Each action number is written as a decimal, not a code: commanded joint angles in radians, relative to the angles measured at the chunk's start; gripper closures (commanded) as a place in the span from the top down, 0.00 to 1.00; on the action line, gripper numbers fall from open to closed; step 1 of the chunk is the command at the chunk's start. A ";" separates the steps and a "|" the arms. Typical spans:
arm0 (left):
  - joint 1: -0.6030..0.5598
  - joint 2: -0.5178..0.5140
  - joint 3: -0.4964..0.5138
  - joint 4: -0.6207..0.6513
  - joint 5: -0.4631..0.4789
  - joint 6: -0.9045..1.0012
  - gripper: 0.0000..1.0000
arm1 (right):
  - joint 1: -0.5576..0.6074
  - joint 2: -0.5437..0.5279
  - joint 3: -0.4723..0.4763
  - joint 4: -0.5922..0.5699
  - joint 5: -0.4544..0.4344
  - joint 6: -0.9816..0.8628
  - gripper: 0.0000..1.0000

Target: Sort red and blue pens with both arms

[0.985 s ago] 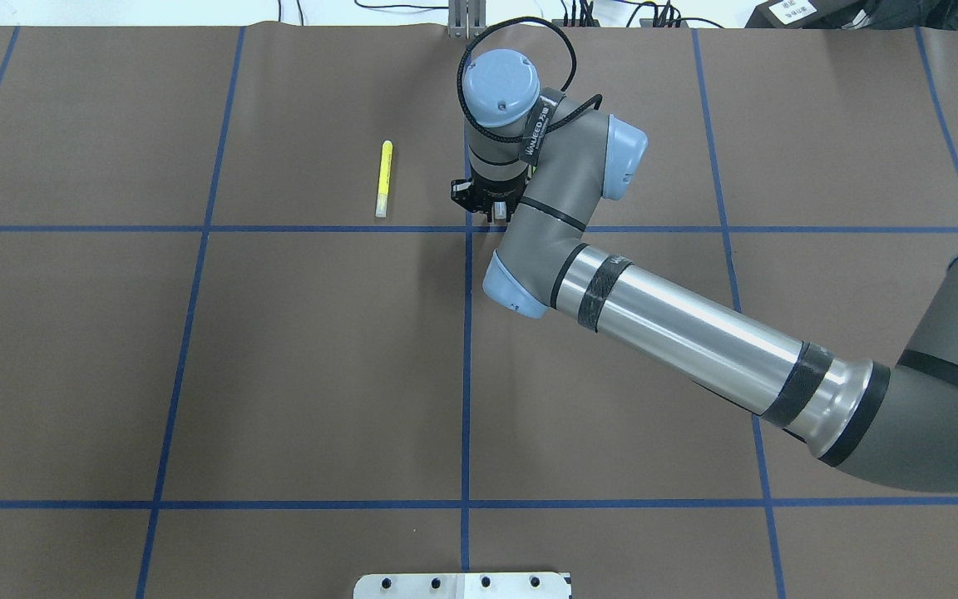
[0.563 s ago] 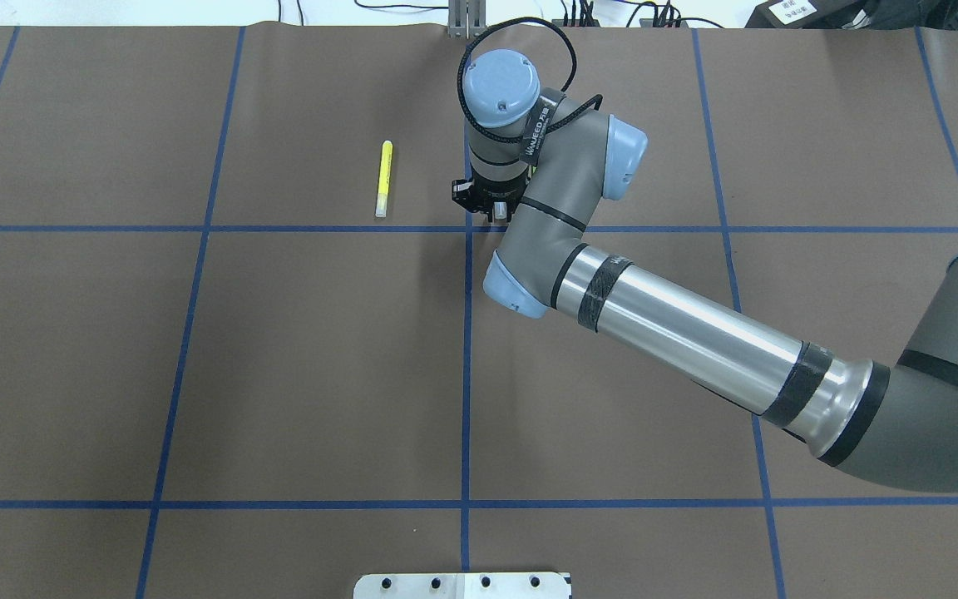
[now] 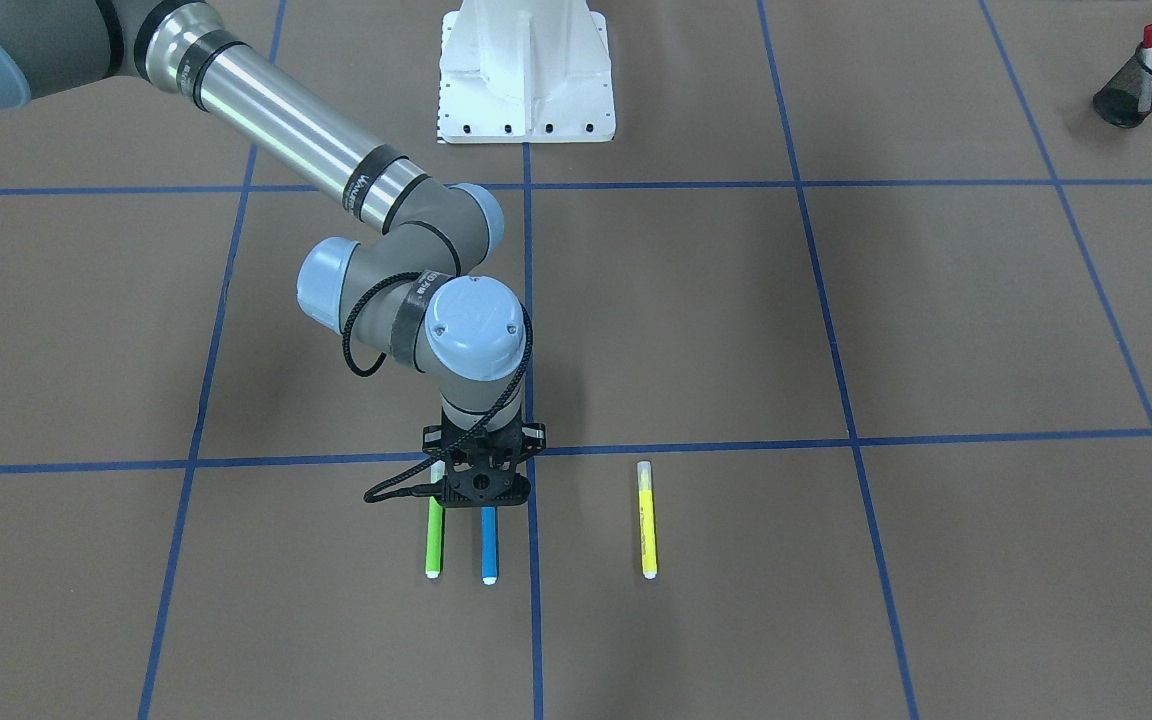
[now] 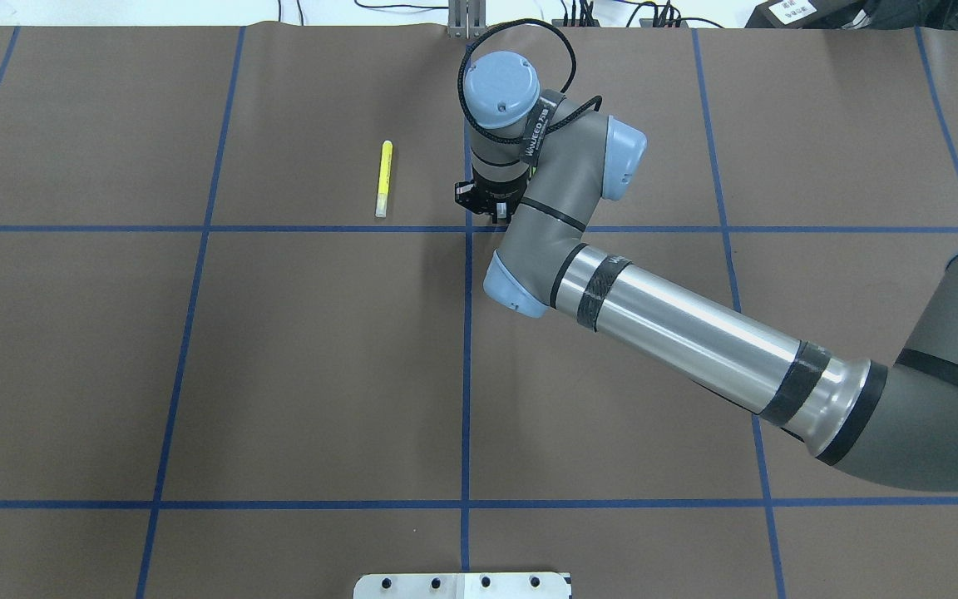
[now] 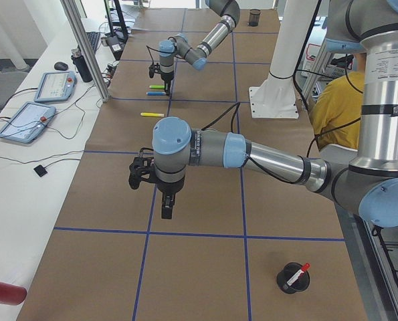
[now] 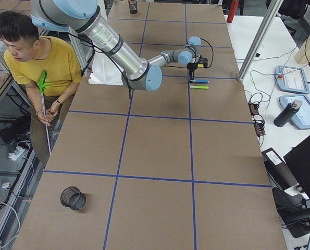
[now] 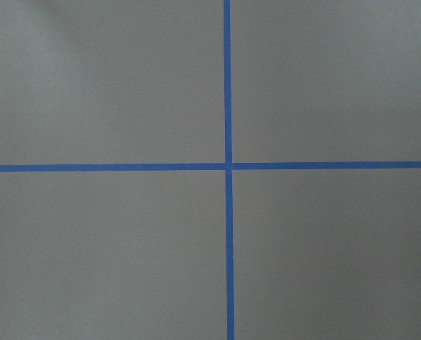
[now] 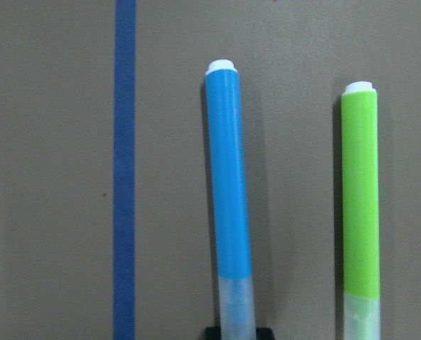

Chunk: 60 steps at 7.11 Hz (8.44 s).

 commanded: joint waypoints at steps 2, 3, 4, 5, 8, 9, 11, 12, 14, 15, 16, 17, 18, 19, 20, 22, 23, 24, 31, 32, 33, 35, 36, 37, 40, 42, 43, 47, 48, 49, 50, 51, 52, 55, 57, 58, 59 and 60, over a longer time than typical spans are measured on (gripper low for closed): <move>0.000 0.002 -0.002 0.000 0.000 0.000 1.00 | 0.009 0.021 0.012 -0.001 0.000 0.001 0.00; 0.000 0.002 -0.002 0.000 0.000 0.000 1.00 | 0.030 0.027 0.044 -0.003 0.002 0.008 0.00; 0.000 0.003 -0.001 0.000 -0.002 0.000 1.00 | 0.055 0.025 0.090 -0.012 0.017 0.008 0.00; 0.000 0.008 0.013 0.000 -0.002 0.000 1.00 | 0.093 0.016 0.127 -0.018 0.065 0.002 0.00; 0.002 0.006 0.039 -0.035 -0.009 -0.009 1.00 | 0.227 -0.110 0.367 -0.148 0.225 -0.076 0.00; 0.002 0.012 0.038 -0.035 -0.008 0.001 1.00 | 0.266 -0.175 0.429 -0.162 0.254 -0.145 0.00; 0.014 0.057 0.047 -0.137 0.005 0.011 1.00 | 0.351 -0.307 0.515 -0.164 0.323 -0.250 0.00; 0.014 0.074 0.047 -0.141 -0.006 0.011 1.00 | 0.404 -0.373 0.552 -0.175 0.394 -0.279 0.00; 0.021 0.091 0.058 -0.137 0.006 0.009 1.00 | 0.475 -0.511 0.657 -0.202 0.480 -0.310 0.00; 0.035 0.092 0.061 -0.141 0.006 0.011 1.00 | 0.513 -0.581 0.710 -0.202 0.480 -0.387 0.00; 0.044 0.092 0.061 -0.144 0.003 0.011 1.00 | 0.555 -0.669 0.757 -0.204 0.480 -0.428 0.00; 0.044 0.092 0.059 -0.146 0.002 0.011 1.00 | 0.598 -0.742 0.786 -0.204 0.480 -0.436 0.00; 0.046 0.091 0.059 -0.147 0.002 0.014 1.00 | 0.644 -0.836 0.826 -0.204 0.480 -0.469 0.00; 0.051 0.091 0.058 -0.147 0.000 0.014 1.00 | 0.699 -0.949 0.868 -0.202 0.482 -0.577 0.00; 0.051 0.091 0.056 -0.150 -0.003 0.014 1.00 | 0.747 -1.037 0.901 -0.202 0.483 -0.625 0.00; 0.058 0.091 0.056 -0.155 -0.003 0.014 1.00 | 0.841 -1.265 0.987 -0.192 0.486 -0.640 0.00; 0.061 0.091 0.058 -0.167 -0.003 0.011 1.00 | 0.920 -1.372 1.027 -0.190 0.508 -0.641 0.00; 0.066 0.091 0.056 -0.169 -0.005 0.011 1.00 | 1.005 -1.477 1.035 -0.178 0.565 -0.694 0.00; 0.101 0.091 0.056 -0.190 -0.005 0.011 1.00 | 1.392 -1.945 1.000 -0.185 0.828 -0.772 0.00; 0.103 0.091 0.058 -0.190 -0.005 0.011 1.00 | 1.420 -1.950 0.998 -0.299 0.874 -0.773 0.00; 0.107 0.091 0.058 -0.190 -0.005 0.011 1.00 | 1.440 -1.950 1.000 -0.340 0.877 -0.773 0.00; 0.110 0.091 0.058 -0.190 -0.005 0.011 1.00 | 1.447 -1.943 1.046 -0.406 0.835 -0.773 0.00; 0.117 0.092 0.058 -0.190 -0.005 0.011 1.00 | 1.448 -1.940 1.072 -0.406 0.728 -0.788 0.00; 0.117 0.092 0.058 -0.190 -0.005 0.011 1.00 | 1.448 -1.940 1.099 -0.406 0.656 -0.814 0.00; 0.117 0.094 0.059 -0.204 -0.005 0.011 1.00 | 1.453 -1.915 1.106 -0.513 0.528 -0.981 0.00; 0.117 0.095 0.061 -0.212 -0.005 0.011 1.00 | 1.591 -1.772 1.141 -0.903 0.432 -1.162 0.00; 0.117 0.095 0.062 -0.212 -0.005 0.011 1.00 | 1.791 -1.649 1.141 -1.095 0.275 -1.231 0.00; 0.129 0.111 0.062 -0.212 -0.005 0.011 1.00 | 1.965 -1.574 1.077 -1.383 0.202 -1.244 0.00; 0.130 0.111 0.062 -0.212 -0.005 0.011 1.00 | 1.963 -1.574 1.011 -1.389 0.250 -1.244 0.00; 0.130 0.111 0.062 -0.212 -0.005 0.011 1.00 | 1.960 -1.573 0.971 -1.390 0.271 -1.244 0.00; 0.130 0.111 0.062 -0.212 -0.005 0.011 1.00 | 1.962 -1.573 0.940 -1.390 0.282 -1.243 0.00; 0.130 0.111 0.062 -0.212 -0.005 0.011 1.00 | 1.962 -1.573 0.911 -1.388 0.299 -1.243 0.00; 0.130 0.112 0.062 -0.212 -0.005 0.011 1.00 | 1.962 -1.571 0.881 -1.383 0.308 -1.249 0.00; 0.130 0.114 0.062 -0.212 -0.005 0.011 1.00 | 1.960 -1.570 0.856 -1.377 0.319 -1.246 0.00; 0.130 0.114 0.062 -0.212 -0.005 0.011 1.00 | 1.962 -1.570 0.856 -1.377 0.319 -1.255 0.00; 0.130 0.114 0.061 -0.212 -0.005 0.011 1.00 | 1.963 -1.568 0.847 -1.377 0.318 -1.256 0.00; 0.130 0.114 0.058 -0.213 -0.005 0.011 1.00 | 1.963 -1.544 0.821 -1.373 0.316 -1.258 0.01; 0.130 0.114 0.058 -0.213 -0.005 0.011 1.00 | 1.965 -1.536 0.799 -1.327 0.313 -1.258 0.07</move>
